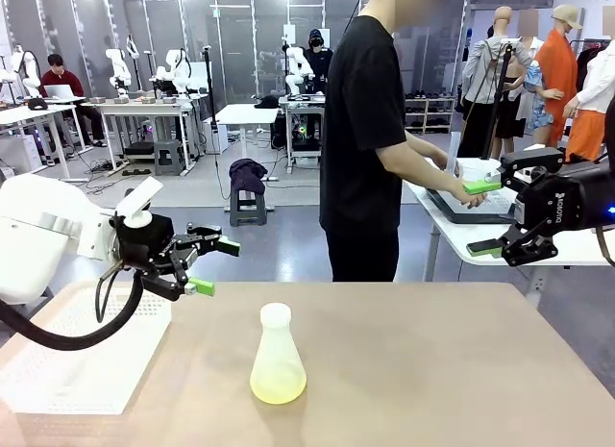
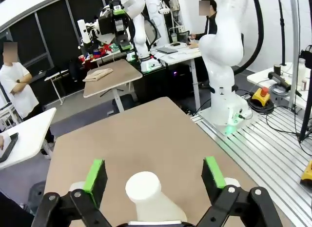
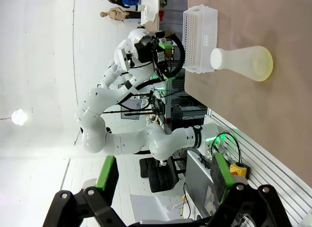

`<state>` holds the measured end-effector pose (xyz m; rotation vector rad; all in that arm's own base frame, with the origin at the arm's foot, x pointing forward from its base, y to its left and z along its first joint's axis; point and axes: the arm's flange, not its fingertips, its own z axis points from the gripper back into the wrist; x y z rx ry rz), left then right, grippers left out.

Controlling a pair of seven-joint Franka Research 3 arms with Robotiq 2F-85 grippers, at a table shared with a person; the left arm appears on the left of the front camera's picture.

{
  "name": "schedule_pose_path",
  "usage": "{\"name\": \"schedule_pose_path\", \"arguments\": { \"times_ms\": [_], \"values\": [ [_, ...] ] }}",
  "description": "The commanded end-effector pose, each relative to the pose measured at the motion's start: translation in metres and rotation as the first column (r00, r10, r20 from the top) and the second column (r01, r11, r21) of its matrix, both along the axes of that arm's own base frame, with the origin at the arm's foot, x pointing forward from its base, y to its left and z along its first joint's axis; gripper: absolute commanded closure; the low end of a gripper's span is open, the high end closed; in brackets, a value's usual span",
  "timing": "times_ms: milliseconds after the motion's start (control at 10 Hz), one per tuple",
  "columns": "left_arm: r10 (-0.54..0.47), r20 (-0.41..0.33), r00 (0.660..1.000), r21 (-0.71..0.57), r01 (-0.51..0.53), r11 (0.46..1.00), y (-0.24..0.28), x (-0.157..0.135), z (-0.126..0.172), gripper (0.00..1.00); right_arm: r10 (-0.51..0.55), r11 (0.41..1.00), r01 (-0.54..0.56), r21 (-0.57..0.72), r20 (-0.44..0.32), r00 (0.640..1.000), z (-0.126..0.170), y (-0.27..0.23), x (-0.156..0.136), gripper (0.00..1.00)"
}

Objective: Prepare the solutions needed for the experiment.
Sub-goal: When the human places the Big flask in the center of the table, pick up the Big flask and place it in the left Organizing basket.

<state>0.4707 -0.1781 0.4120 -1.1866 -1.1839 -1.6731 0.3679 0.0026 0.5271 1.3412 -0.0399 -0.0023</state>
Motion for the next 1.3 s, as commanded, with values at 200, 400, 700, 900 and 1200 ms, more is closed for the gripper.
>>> {"name": "schedule_pose_path", "arguments": {
  "times_ms": [200, 400, 700, 900, 1200],
  "values": [
    [0.005, 0.003, 1.0, 0.009, -0.005, 1.0, 0.0, -0.002, 0.005, 0.0, 0.004, 1.0, -0.004, 0.007, 0.009, 1.0, 0.002, 0.0, -0.001, 0.04],
    [0.001, -0.001, 1.0, 0.0, -0.001, 1.0, 0.0, 0.0, 0.0, 0.0, 0.004, 1.0, -0.004, 0.007, 0.009, 1.0, 0.002, 0.0, -0.001, 0.04],
    [-0.062, -0.059, 0.996, -0.026, 0.061, 0.998, -0.028, 0.026, -0.034, 0.0, 0.004, 1.0, -0.004, 0.007, 0.009, 1.0, 0.002, 0.0, -0.001, 0.04],
    [-0.061, -0.065, 0.996, -0.061, 0.057, 0.997, -0.03, 0.036, -0.042, 0.0, 0.004, 1.0, -0.004, 0.007, 0.009, 1.0, 0.002, 0.0, -0.001, 0.04],
    [-0.125, -0.088, 0.988, -0.069, 0.119, 0.991, -0.034, 0.057, -0.072, 0.0, 0.004, 1.0, -0.004, 0.007, 0.009, 1.0, 0.002, 0.0, -0.001, 0.04]
  ]
}}
